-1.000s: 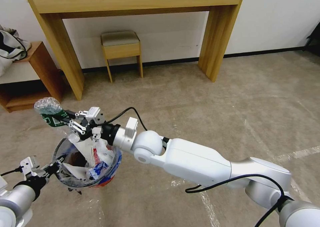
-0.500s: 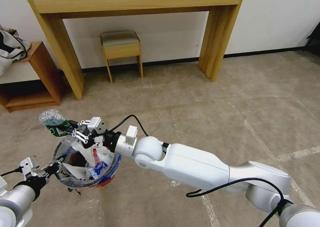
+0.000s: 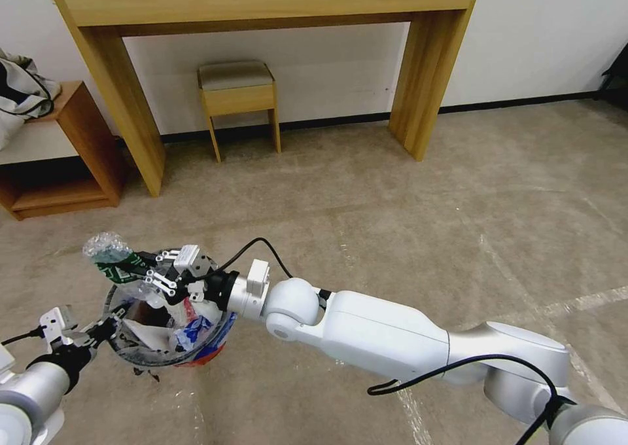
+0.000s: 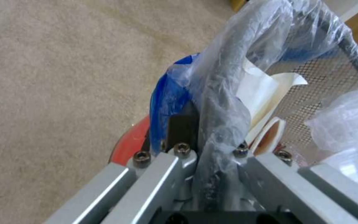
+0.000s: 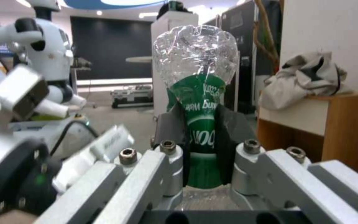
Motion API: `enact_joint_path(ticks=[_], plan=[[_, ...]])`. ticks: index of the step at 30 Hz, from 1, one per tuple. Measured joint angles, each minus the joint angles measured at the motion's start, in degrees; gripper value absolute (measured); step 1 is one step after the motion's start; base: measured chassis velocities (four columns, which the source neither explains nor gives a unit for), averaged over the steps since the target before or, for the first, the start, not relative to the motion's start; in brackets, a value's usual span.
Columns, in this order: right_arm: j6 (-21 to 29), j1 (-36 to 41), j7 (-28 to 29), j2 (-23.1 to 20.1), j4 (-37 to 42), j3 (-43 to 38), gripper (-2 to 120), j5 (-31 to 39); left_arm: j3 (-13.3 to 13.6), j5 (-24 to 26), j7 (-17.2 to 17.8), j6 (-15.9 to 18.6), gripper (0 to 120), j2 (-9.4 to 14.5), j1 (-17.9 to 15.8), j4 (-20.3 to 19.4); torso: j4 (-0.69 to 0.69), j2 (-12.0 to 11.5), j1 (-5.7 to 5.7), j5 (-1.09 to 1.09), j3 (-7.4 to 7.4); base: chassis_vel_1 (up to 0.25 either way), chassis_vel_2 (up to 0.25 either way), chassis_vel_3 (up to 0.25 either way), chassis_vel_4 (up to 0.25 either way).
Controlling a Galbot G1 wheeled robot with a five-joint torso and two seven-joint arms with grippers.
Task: Pick up the trash bin and place the garbage on the floor into it.
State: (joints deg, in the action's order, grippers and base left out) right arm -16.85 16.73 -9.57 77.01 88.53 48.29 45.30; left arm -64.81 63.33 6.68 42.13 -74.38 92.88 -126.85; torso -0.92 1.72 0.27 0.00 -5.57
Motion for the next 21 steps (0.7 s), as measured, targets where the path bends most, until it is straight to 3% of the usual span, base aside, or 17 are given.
enact_joint_path(ticks=[21], plan=[[-3.23, 4.05, -1.99, 1.01, -7.20, 2.04, 11, -3.91, -0.15, 0.13, 0.04, 0.01, 1, -0.80, 0.98, -1.34, 0.00, 0.00, 0.00, 0.00, 0.00, 0.000, 0.000, 0.000, 0.000]])
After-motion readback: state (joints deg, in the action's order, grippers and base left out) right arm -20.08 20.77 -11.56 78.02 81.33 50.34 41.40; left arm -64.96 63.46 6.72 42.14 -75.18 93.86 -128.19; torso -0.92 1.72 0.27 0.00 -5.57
